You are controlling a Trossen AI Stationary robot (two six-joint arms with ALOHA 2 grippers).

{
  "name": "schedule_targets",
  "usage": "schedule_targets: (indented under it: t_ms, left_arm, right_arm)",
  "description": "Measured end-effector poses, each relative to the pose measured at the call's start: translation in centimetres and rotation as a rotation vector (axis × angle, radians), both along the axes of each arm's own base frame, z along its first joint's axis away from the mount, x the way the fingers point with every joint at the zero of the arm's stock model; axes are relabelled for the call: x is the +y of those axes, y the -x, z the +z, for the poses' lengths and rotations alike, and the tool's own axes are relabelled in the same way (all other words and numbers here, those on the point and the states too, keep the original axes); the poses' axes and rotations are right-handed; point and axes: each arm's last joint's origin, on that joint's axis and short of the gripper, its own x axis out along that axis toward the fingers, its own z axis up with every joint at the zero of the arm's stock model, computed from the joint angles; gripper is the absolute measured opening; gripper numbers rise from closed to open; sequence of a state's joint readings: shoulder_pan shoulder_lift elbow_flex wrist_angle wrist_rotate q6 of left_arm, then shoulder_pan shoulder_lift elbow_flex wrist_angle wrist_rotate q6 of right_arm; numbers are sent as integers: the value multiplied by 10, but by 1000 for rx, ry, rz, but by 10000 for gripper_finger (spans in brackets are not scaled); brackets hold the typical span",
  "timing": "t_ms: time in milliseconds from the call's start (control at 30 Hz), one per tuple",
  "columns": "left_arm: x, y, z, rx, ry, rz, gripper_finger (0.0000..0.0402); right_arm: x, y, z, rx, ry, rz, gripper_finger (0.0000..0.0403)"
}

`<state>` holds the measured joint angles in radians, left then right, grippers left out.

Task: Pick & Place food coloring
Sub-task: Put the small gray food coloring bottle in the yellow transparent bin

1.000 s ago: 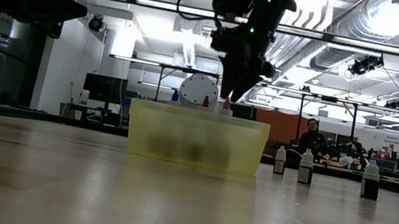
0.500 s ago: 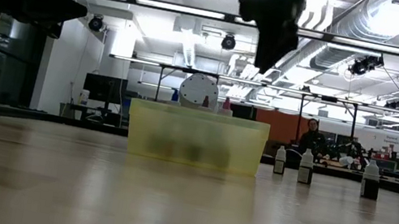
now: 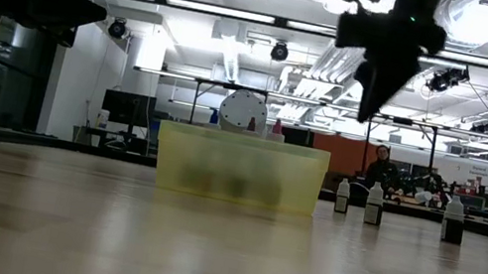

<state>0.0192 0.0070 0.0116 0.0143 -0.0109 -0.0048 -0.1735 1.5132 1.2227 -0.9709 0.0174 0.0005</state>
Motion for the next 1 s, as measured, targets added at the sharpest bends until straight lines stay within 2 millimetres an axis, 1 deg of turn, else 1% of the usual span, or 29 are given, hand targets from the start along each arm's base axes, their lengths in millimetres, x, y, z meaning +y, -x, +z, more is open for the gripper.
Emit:
schedule_targets:
  t_ms: [200,367,567,767,1000]
  left_arm:
    - [0,0,0,0,0,0,0]
    - [0,0,0,0,0,0,0]
    - [0,0,0,-1,0,0,0]
    - [0,0,0,0,0,0,0]
    - [0,0,0,0,0,0,0]
  right_arm:
    - [3,23,-31,27,4,10,217]
    - [1,29,-56,8,8,-14,216]
    - [-1,32,-81,-69,31,0,218]
    - [-7,35,-95,-122,75,-11,216]
    - [-21,34,-95,-172,90,-62,218]
